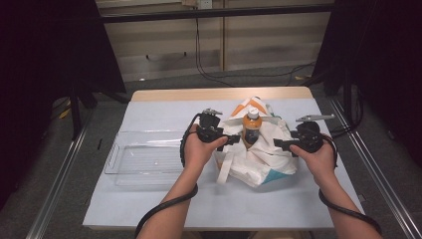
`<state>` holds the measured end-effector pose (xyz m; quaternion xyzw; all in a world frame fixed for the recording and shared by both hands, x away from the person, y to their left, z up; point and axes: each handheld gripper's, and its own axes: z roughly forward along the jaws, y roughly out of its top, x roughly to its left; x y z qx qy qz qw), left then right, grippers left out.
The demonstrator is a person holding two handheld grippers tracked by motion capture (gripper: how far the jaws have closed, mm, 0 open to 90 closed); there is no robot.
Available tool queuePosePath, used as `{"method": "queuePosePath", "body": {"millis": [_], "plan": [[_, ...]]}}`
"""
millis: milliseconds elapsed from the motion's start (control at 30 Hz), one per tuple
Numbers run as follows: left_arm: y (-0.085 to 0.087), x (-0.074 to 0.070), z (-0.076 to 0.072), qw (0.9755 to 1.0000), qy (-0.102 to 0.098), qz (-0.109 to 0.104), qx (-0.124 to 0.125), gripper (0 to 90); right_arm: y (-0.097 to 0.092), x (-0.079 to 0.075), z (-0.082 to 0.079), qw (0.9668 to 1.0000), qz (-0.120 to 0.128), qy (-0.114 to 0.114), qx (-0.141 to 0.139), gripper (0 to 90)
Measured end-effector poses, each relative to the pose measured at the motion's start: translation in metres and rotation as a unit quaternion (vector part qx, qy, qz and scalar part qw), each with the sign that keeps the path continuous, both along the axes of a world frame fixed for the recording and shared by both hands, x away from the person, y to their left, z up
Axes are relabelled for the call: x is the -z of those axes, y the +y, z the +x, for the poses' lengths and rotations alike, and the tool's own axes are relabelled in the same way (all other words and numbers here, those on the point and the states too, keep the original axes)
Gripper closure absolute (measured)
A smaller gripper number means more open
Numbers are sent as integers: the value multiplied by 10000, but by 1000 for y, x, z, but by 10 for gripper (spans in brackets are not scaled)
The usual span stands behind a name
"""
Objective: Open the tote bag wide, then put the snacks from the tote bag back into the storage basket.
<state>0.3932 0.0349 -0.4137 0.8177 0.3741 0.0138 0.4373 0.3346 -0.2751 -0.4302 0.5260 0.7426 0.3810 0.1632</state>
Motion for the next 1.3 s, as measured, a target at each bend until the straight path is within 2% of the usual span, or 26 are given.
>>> {"method": "queuePosePath", "body": {"millis": [100,167,300,533,633,667,733,800,967,1167,1300], "plan": [[-3,-3,2,10000,82,-3,11,172,-1,0,0,10000,-44,-25,-9,187],[-5,-4,3,10000,-18,93,22,143,-1,0,0,10000,-23,-28,13,186],[-8,-10,6,9999,-48,113,-16,121,-2,0,0,10000,-20,-31,21,178],[-14,-9,10,9999,-29,152,24,115,-3,-1,1,10000,-3,-57,24,173],[-17,-8,12,9999,-39,101,20,110,-2,-2,1,10000,-5,-39,23,171],[-18,-9,12,9998,-36,170,38,110,-1,-1,1,10000,-6,-39,20,167],[-20,-9,13,9998,-49,169,47,110,-1,0,1,10000,-25,-32,-12,162],[-23,-10,13,9999,-56,82,56,110,0,0,0,10000,-21,-29,-8,157],[-29,-12,15,9998,-105,110,152,110,0,-2,0,10000,-18,-54,2,150],[-35,-15,16,9997,-145,94,144,104,-2,-2,-2,10000,-38,-61,48,133],[-37,-15,17,9996,-116,198,191,104,-3,-3,-2,10000,-3,-85,40,132]]}}
